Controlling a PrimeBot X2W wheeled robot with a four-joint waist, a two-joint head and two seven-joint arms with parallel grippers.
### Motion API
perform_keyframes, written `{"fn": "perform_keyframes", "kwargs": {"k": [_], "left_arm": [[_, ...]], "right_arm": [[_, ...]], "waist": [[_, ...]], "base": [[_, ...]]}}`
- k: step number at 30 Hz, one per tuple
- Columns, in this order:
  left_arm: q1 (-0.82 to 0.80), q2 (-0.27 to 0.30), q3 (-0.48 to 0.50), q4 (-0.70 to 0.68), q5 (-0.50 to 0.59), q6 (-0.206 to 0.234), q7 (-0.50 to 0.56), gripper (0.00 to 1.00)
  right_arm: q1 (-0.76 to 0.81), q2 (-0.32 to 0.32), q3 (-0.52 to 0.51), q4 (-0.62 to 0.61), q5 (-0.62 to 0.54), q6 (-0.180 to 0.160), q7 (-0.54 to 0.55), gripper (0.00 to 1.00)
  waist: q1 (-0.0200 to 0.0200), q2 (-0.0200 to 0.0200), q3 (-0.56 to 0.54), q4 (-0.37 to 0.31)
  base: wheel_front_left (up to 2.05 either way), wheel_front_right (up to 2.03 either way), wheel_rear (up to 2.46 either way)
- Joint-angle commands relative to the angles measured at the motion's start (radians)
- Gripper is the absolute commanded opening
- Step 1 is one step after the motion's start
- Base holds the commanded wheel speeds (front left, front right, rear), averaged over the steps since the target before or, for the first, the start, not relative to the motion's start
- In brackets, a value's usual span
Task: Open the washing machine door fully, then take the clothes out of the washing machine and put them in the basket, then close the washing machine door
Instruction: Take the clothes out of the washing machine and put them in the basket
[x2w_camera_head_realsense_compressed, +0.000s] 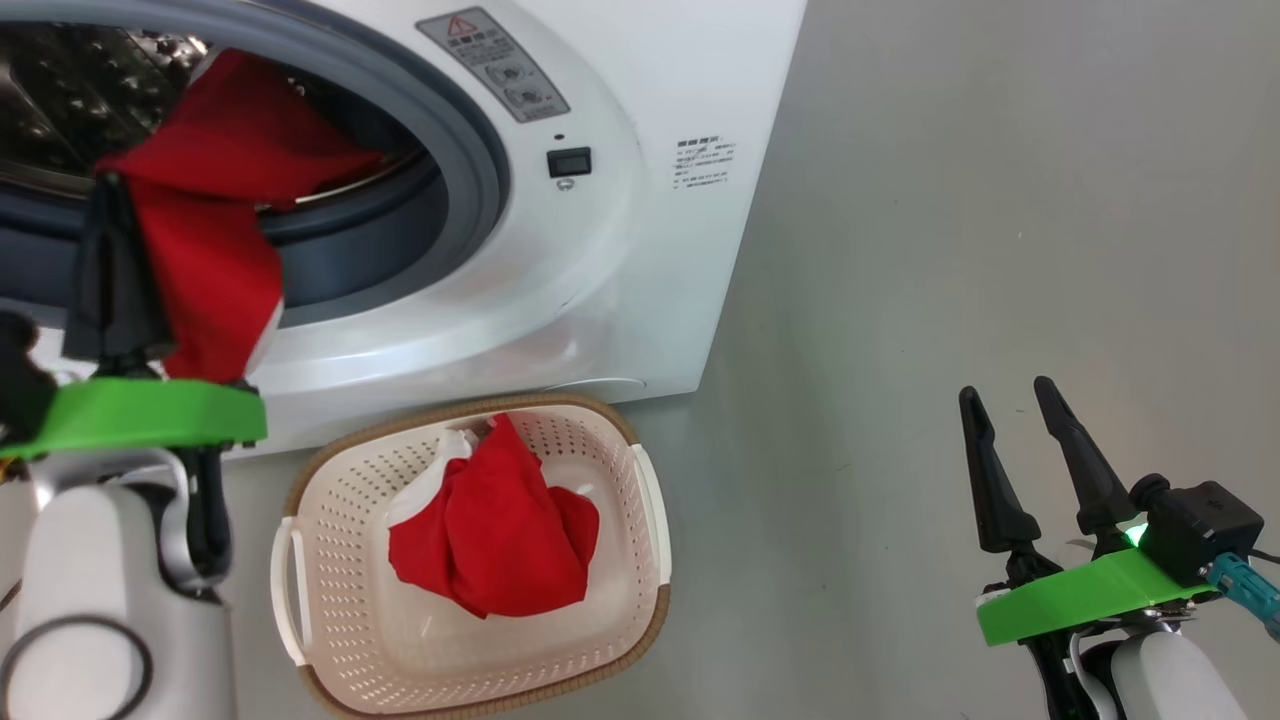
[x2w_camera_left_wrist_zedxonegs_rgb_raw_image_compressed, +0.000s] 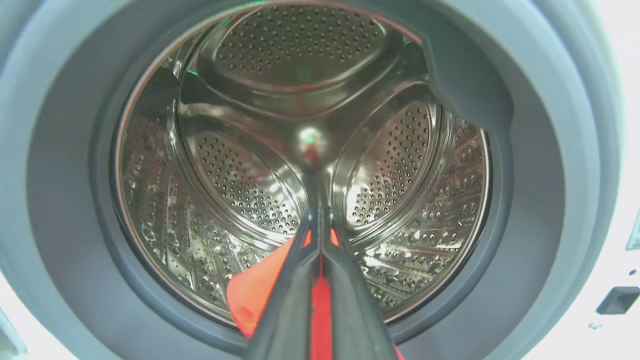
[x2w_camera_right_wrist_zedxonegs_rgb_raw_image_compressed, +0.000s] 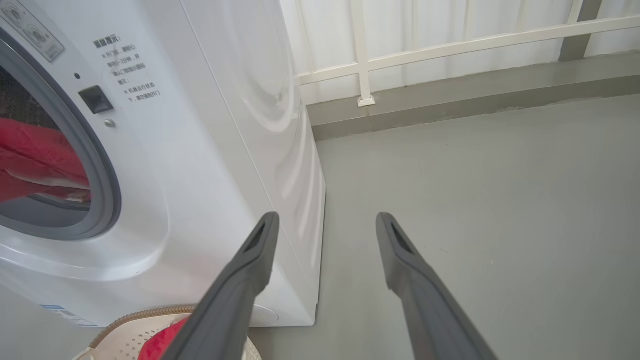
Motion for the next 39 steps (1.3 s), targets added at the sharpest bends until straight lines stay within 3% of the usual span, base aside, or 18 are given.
{"fn": "perform_keyframes", "kwargs": {"k": [1, 7, 15, 20, 25, 39], "left_arm": [[0.025, 0.024, 0.034, -0.059, 0.016, -0.012, -0.012, 0.0], [0.095, 0.013, 0.026, -0.235, 0.002, -0.018, -0.012, 0.0], [0.182, 0.013, -0.025, -0.508, -0.028, 0.026, -0.012, 0.0], [0.218, 0.013, -0.073, -0.565, -0.028, 0.041, -0.012, 0.0], [0.257, 0.012, -0.109, -0.479, -0.061, 0.058, -0.012, 0.0], [0.263, 0.012, -0.188, -0.078, -0.062, 0.014, -0.012, 0.0]], "right_arm": [[0.008, -0.006, 0.018, -0.02, -0.013, 0.007, -0.006, 1.0], [-0.003, -0.006, 0.019, -0.017, -0.012, 0.007, -0.006, 1.0], [-0.014, -0.007, 0.017, -0.021, -0.01, 0.007, -0.006, 1.0], [-0.018, -0.008, 0.012, -0.025, -0.012, 0.007, -0.006, 1.0], [-0.022, -0.008, 0.014, -0.029, -0.012, 0.007, -0.006, 1.0], [-0.049, -0.002, 0.015, -0.044, -0.007, 0.007, -0.006, 1.0]], "waist": [[0.0, -0.0001, 0.001, 0.003], [0.0, -0.0001, 0.009, 0.006], [0.0, -0.0001, 0.027, 0.004], [0.0, -0.0001, 0.038, 0.008], [0.0, -0.0001, 0.045, 0.006], [0.0, -0.0001, 0.132, -0.012]], "base": [[0.0, 0.0, 0.0], [0.0, 0.0, 0.0], [0.0, 0.0, 0.0], [0.0, 0.0, 0.0], [0.0, 0.0, 0.0], [0.0, 0.0, 0.0]]}}
